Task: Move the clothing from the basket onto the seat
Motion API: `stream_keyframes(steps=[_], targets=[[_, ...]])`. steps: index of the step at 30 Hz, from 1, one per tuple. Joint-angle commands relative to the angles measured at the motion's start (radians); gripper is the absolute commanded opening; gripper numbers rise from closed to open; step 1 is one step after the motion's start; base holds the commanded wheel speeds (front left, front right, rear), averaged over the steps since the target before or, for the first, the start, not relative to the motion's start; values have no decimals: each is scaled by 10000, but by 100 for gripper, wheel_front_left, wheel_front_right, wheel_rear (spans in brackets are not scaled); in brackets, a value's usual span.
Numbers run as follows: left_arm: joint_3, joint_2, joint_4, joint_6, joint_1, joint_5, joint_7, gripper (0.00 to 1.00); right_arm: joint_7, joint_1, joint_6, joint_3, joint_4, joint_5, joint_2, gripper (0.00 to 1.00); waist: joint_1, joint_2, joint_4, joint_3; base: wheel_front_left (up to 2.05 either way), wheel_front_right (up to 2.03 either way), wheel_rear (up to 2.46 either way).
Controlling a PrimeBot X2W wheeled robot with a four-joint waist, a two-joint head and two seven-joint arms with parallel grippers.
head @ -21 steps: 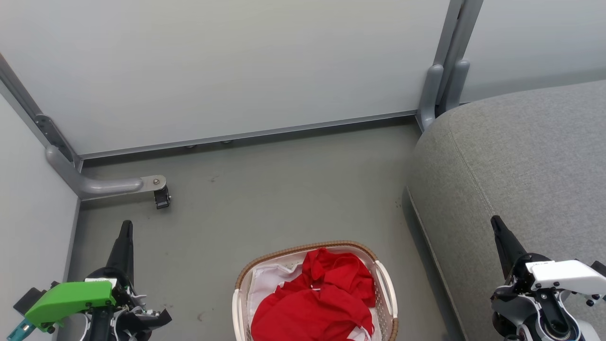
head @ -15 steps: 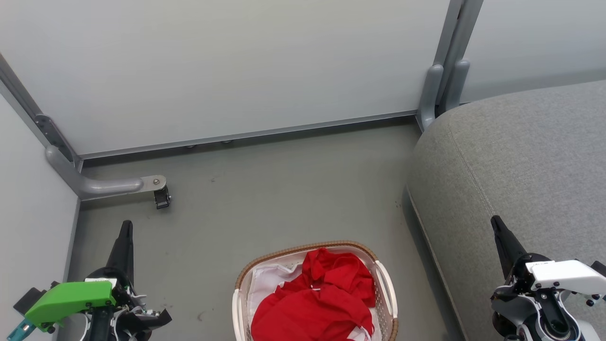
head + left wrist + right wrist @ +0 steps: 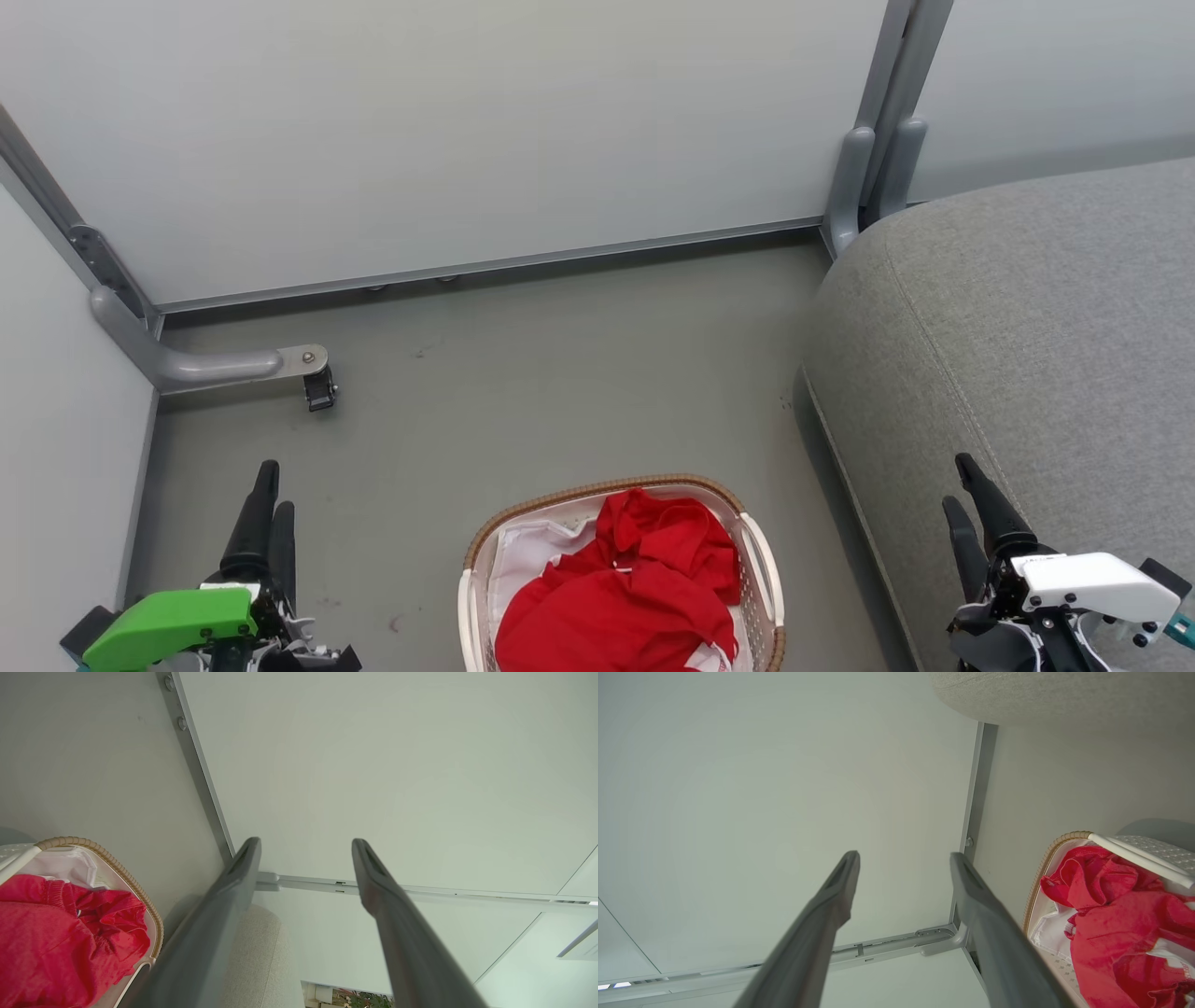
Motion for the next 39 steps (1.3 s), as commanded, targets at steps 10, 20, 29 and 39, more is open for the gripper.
stream_keyframes(steps=[10,20,29,39], targets=[[-390,54,-616,-16,-48,1142,-541,100,-556,-205,1,30,-217,-868,-94,100,0,5,29,29,0,0,0],[-421,67,-961,-22,8,2812,-958,100,-972,-260,2,-114,-707,-2584,-115,100,0,8,61,62,0,0,0],[-498,78,-1291,101,53,4499,-1287,100,-1305,-211,2,7,-1099,-4422,-132,100,0,10,95,93,0,0,0],[-782,90,-1227,266,212,6168,-1636,100,-1655,-125,2,218,-1223,-6460,-146,100,0,13,118,96,0,0,0]])
